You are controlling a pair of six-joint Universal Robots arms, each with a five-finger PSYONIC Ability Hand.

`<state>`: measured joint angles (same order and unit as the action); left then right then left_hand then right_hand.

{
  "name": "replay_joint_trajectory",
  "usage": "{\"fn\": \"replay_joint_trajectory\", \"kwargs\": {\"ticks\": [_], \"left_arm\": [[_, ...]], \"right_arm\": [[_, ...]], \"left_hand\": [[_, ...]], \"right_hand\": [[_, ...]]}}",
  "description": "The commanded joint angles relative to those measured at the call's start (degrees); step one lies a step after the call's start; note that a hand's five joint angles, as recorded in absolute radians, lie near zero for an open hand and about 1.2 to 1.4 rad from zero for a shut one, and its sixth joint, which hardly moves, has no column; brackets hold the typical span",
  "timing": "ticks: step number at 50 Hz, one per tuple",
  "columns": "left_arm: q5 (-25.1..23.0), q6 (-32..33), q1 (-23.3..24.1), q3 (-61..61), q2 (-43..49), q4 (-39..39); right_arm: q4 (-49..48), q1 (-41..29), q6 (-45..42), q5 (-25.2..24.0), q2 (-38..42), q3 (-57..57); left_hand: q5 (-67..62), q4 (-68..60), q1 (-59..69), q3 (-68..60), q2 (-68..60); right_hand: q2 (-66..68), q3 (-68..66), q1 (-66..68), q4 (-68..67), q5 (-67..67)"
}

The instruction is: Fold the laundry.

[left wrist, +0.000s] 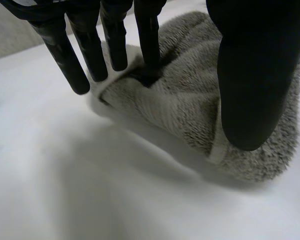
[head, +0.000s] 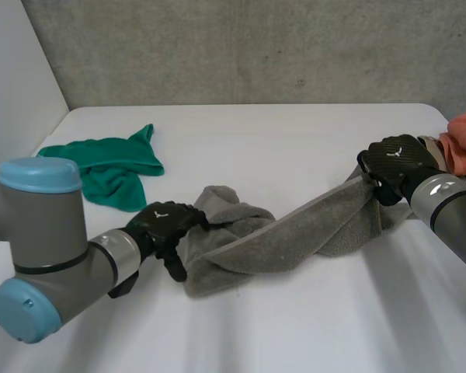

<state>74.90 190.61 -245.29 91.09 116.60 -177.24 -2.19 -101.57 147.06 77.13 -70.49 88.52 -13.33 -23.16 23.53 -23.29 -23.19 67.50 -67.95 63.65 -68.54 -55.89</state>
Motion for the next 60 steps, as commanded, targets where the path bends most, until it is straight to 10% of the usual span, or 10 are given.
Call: {"fn": "replay_joint_trajectory", "kwargs": {"ticks": [1, 10, 25, 29, 33, 36, 47, 60], "left_arm": [[1.6, -0.9, 1.7, -3.0, 3.6, 3.1], [2.0, -1.6, 2.0, -11.8, 5.8, 5.8], [16.1, -4.4, 0.1, -46.7, 2.1, -10.2], [15.8, -4.7, 0.2, -43.8, 0.4, -10.7], [14.9, -6.1, 0.9, -33.8, -1.5, -5.1], [14.7, -8.8, 2.2, -24.3, -2.0, -2.7], [14.0, -15.0, 10.8, -5.7, -1.2, -3.9], [12.8, -3.4, 18.2, -14.5, 12.1, -7.8]], "right_arm": [[-0.3, 0.5, -0.4, 0.1, 1.2, -1.0], [-3.8, -1.4, 0.8, 2.9, 4.6, -7.4], [-32.1, -5.7, 20.4, 12.3, 4.0, -27.8], [-27.2, -7.3, 19.6, 10.9, 3.9, -27.8], [-21.2, -8.1, 18.8, 8.6, 3.6, -22.6], [-21.9, -8.1, 18.3, 7.4, 2.9, -19.0], [-25.8, -3.8, 14.4, 6.9, 1.0, -10.3], [-20.5, 0.5, 14.7, 4.4, 0.5, -4.4]], "left_hand": [[-10.3, -10.4, 10.1, -10.3, -10.4], [-56.6, -56.8, 56.4, -56.7, -56.8], [-56.7, -56.8, 56.5, -56.7, -56.8], [-56.7, -56.8, 56.5, -56.7, -56.8], [-11.0, -11.1, 10.7, -11.0, -11.1], [-0.2, -0.4, 0.0, -0.2, -0.3], [1.0, 0.8, -1.2, 1.0, 0.9], [-3.0, -3.2, 2.8, -3.1, -3.2]], "right_hand": [[12.5, -12.0, 16.4, -11.5, -14.1], [12.5, -12.0, 16.4, -11.5, -14.1], [12.5, -12.0, 16.4, -11.5, -14.1], [12.5, -12.0, 16.4, -11.5, -14.1], [12.5, -12.0, 16.4, -11.5, -14.1], [12.5, -12.0, 16.4, -11.5, -14.1], [12.5, -12.0, 16.4, -11.5, -14.1], [12.5, -12.0, 16.4, -11.5, -14.1]]}}
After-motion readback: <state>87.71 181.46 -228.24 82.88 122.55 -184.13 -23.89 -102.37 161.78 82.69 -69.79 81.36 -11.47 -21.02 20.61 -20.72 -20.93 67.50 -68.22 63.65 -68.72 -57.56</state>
